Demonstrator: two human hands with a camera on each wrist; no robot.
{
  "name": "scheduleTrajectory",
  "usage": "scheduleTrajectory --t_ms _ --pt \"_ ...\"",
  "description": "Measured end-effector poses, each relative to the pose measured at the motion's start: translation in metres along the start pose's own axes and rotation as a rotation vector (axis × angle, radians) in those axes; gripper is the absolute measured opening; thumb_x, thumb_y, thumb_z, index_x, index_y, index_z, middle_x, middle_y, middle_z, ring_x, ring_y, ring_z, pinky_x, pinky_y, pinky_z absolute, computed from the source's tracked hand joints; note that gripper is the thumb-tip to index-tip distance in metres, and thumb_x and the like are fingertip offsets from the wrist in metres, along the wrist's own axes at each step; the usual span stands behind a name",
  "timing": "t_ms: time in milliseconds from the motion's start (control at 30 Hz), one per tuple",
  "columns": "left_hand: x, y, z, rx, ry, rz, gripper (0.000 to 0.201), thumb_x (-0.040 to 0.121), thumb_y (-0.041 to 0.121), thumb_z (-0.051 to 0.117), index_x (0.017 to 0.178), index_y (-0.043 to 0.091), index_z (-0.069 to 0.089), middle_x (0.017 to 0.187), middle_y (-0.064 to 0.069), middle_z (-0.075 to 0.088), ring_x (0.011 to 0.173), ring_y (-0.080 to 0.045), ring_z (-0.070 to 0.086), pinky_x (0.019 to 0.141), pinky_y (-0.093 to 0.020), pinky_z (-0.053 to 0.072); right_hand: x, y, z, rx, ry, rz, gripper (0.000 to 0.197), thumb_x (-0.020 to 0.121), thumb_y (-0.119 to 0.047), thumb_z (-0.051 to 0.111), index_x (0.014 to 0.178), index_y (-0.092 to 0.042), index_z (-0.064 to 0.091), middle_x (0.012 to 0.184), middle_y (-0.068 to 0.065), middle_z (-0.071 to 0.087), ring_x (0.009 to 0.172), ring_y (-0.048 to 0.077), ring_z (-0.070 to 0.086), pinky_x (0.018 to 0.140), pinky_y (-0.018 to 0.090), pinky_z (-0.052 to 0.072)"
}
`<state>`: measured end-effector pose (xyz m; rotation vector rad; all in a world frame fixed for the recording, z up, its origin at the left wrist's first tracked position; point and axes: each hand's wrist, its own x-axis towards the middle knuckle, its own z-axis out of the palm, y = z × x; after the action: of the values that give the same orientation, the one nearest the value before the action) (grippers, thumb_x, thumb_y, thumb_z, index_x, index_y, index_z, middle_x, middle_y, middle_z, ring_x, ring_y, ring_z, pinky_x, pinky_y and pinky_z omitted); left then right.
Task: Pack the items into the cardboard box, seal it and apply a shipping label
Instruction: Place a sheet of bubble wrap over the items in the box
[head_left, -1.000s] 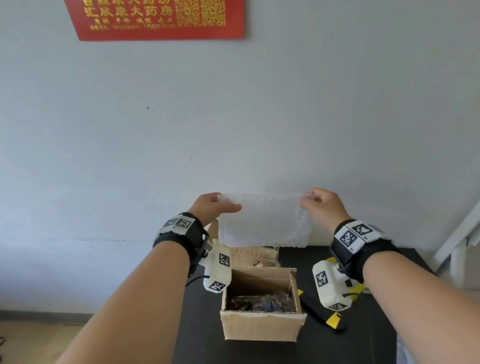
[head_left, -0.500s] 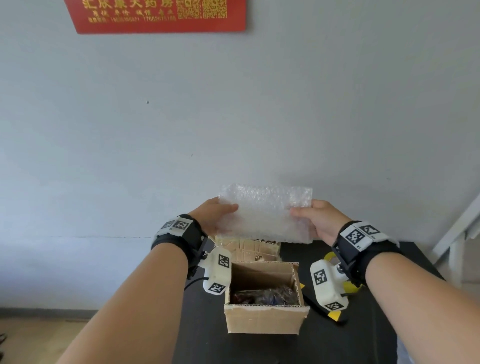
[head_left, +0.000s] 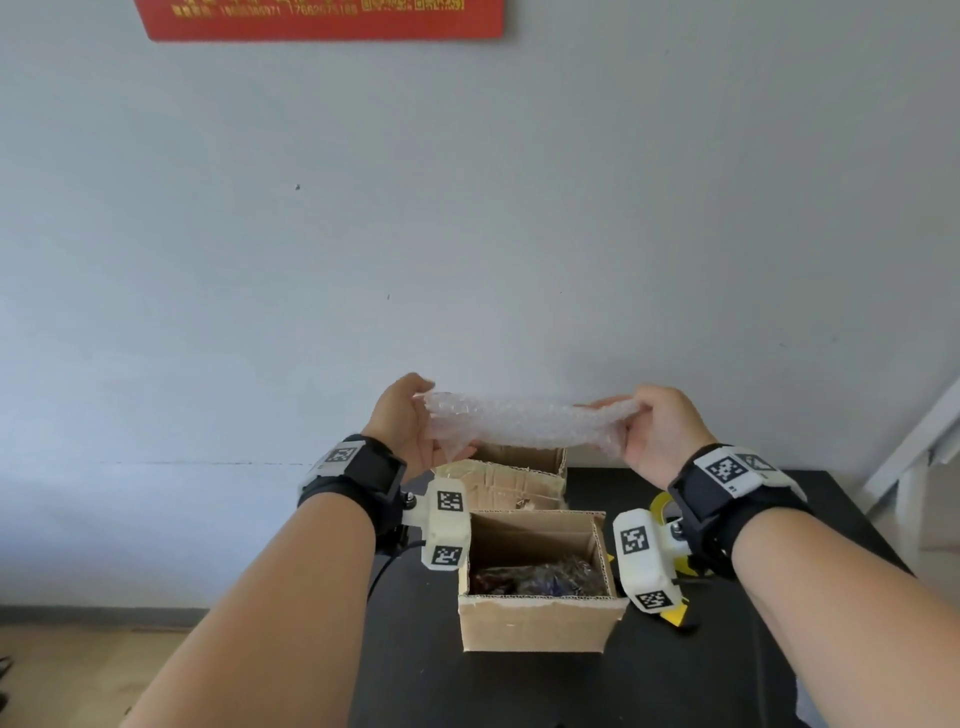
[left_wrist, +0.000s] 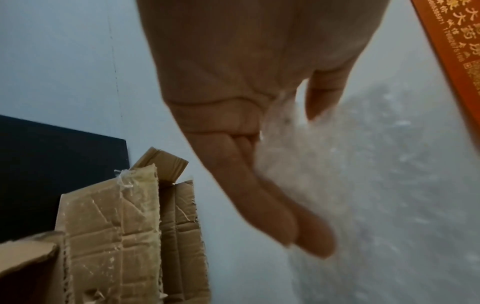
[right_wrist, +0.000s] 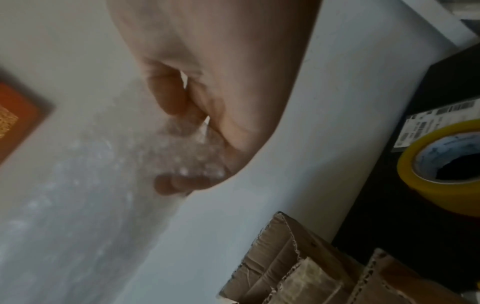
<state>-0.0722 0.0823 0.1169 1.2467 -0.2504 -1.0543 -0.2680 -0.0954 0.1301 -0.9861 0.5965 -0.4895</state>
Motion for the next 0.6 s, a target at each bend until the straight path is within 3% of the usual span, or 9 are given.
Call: scheduleTrajectory --t_ms 67,133,167,233,267,333,433,500,600 --pt "0.000 0.003 0.002 0.167 -0.014 -0.042 0.034 0.093 0.036 0.053 0.096 0.004 0.062 0.100 -0.017 0.061 0.069 -0.029 0.064 0.058 -0.032 0.057 0.005 0.004 -0.004 -0.193 0.014 0.011 0.020 0.089 -0.018 0.044 0.082 -0.003 0.056 0.082 0.017 0.066 0.074 0.019 0.065 0.067 0.038 0.049" --pt "-0.001 0.002 0.006 0.387 -0.014 -0.040 0.004 0.087 0.014 0.066 0.085 0.010 0.065 0.113 -0.018 0.055 0.075 -0.029 0.062 0.064 -0.034 0.059 0.012 0.009 -0.010 -0.658 0.031 -0.019 0.015 0.077 -0.025 0.069 0.082 -0.011 0.069 0.094 0.007 0.067 0.098 0.022 0.061 0.087 0.042 0.049" --pt "0.002 0.000 0.005 0.497 -0.015 -0.025 0.011 0.081 0.007 0.071 0.088 0.015 0.067 0.118 -0.017 0.053 0.082 -0.031 0.062 0.071 -0.038 0.059 0.013 0.013 -0.011 -0.879 0.016 -0.031 0.013 0.073 -0.019 0.075 0.085 -0.017 0.072 0.101 0.002 0.066 0.106 0.023 0.058 0.095 0.042 0.048" --pt "0.010 -0.007 0.005 0.706 -0.003 -0.016 0.041 0.070 0.010 0.080 0.104 0.030 0.067 0.124 -0.009 0.051 0.102 -0.032 0.058 0.087 -0.044 0.055 0.015 0.021 -0.014 -1.160 -0.051 -0.006 0.042 0.072 -0.008 0.078 0.108 -0.024 0.065 0.115 -0.002 0.059 0.110 0.021 0.055 0.097 0.038 0.048" --pt "0.010 -0.010 0.008 0.820 0.001 -0.009 0.050 0.069 0.013 0.082 0.113 0.032 0.065 0.123 -0.003 0.052 0.107 -0.028 0.055 0.092 -0.041 0.052 0.014 0.025 -0.014 -1.253 -0.065 0.019 0.055 0.071 -0.007 0.079 0.119 -0.025 0.059 0.120 -0.002 0.056 0.111 0.019 0.054 0.096 0.035 0.047" --pt "0.010 -0.019 0.011 1.015 -0.036 -0.012 0.045 0.074 0.017 0.080 0.117 0.024 0.066 0.111 0.006 0.057 0.104 -0.019 0.055 0.090 -0.033 0.047 0.011 0.030 -0.012 -1.430 -0.055 0.030 0.053 0.072 -0.012 0.080 0.120 -0.021 0.059 0.116 -0.004 0.057 0.105 0.016 0.055 0.087 0.027 0.047" --pt "0.018 -0.036 0.019 1.283 -0.128 -0.042 0.020 0.073 0.022 0.080 0.084 0.018 0.064 0.081 0.004 0.054 0.077 -0.015 0.051 0.069 -0.025 0.042 0.010 0.036 -0.010 -1.574 -0.032 0.017 0.027 0.076 -0.014 0.075 0.099 -0.017 0.062 0.093 -0.003 0.058 0.078 0.010 0.053 0.059 0.020 0.040" --pt "0.027 -0.046 0.028 1.439 -0.197 -0.049 0.025 0.075 0.020 0.078 0.079 0.016 0.054 0.073 0.002 0.045 0.070 -0.016 0.044 0.061 -0.024 0.035 0.009 0.037 -0.008 -1.602 -0.032 -0.011 0.019 0.080 -0.016 0.069 0.095 -0.016 0.057 0.087 -0.002 0.054 0.071 0.010 0.048 0.057 0.021 0.038" --pt "0.035 -0.056 0.041 1.716 -0.243 -0.050 0.033 0.084 0.024 0.070 0.114 0.015 0.060 0.105 -0.004 0.062 0.099 -0.024 0.059 0.077 -0.031 0.046 0.012 0.042 -0.001 -1.628 -0.083 0.020 0.018 0.085 -0.015 0.061 0.102 -0.013 0.054 0.084 -0.002 0.049 0.067 0.011 0.045 0.056 0.022 0.037"
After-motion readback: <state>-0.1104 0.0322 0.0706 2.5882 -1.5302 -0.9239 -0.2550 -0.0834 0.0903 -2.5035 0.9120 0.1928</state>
